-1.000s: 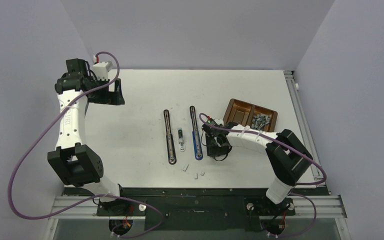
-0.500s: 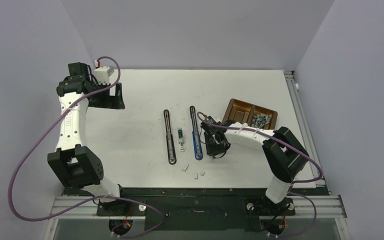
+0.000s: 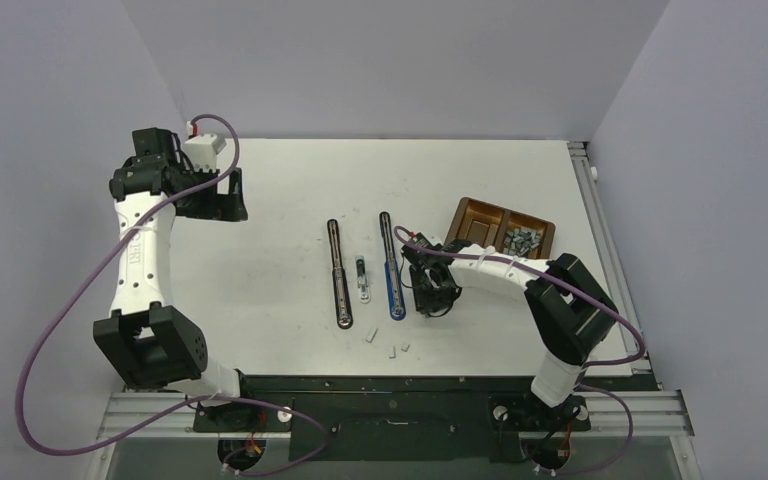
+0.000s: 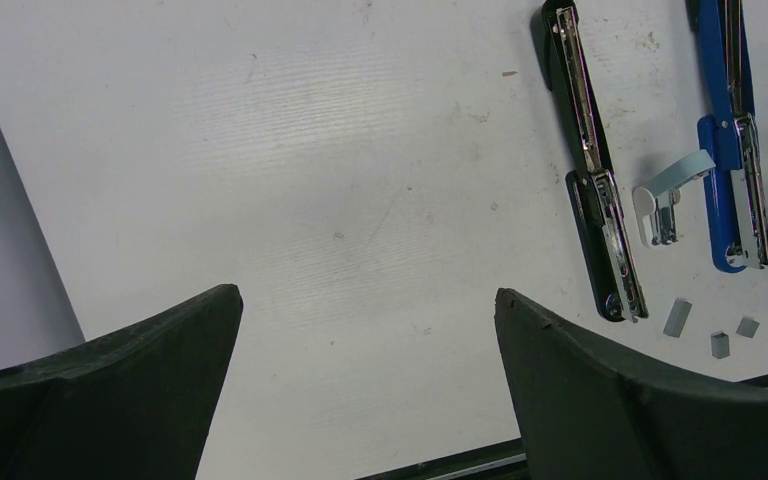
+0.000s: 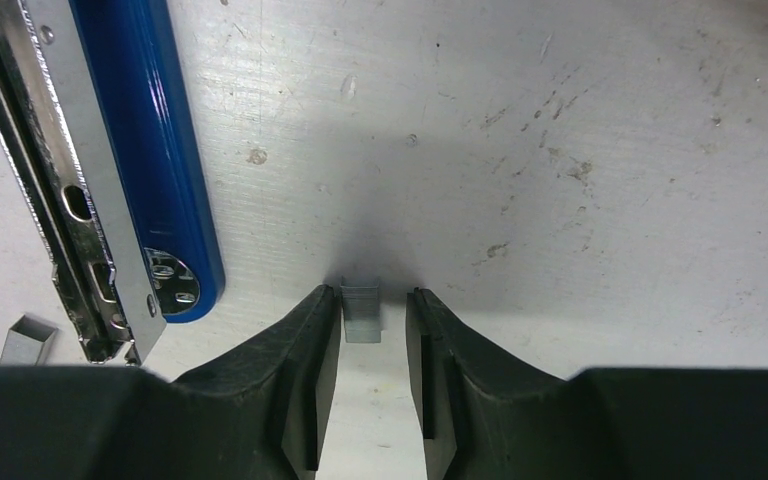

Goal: Load the staples into the stapler
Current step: Pick up the staple from the center of the board.

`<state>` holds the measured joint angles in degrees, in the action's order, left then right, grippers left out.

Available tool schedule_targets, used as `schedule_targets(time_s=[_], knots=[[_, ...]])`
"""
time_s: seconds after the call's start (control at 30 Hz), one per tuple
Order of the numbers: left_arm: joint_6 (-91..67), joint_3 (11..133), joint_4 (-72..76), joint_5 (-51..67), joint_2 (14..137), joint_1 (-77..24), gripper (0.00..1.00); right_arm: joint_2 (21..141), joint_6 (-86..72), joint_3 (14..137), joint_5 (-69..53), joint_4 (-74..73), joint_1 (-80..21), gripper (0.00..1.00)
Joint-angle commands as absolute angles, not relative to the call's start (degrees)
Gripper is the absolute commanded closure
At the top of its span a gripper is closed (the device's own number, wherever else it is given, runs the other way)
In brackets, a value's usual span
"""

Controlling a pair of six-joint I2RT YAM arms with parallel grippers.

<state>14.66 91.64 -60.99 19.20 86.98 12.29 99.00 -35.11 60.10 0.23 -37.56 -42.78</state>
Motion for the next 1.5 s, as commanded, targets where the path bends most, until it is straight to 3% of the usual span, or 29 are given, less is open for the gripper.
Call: schedule_targets(time_s=[0.0,0.53,0.73,1.47], knots=[[14.8,91.3,-59.8,18.6,84.7,12.0,0.04,98.9,-34.2,61.3,1.7,-38.9,-42.6,0.7],[14.9,90.1,-59.7,17.7,83.5,12.1,0.04,99.8,-33.8,60.8,0.4,-37.7,-42.5,0.8],[15.0,88.9,-59.3,17.6,83.3,12.1,0.04,99.8,-34.2,60.7,0.4,-36.9,-42.6,0.91],[10.1,82.8,-54.1,13.9,82.9,12.0,0.04,90.0,-38.0,66.2,9.7,-32.7,-45.7,0.91]])
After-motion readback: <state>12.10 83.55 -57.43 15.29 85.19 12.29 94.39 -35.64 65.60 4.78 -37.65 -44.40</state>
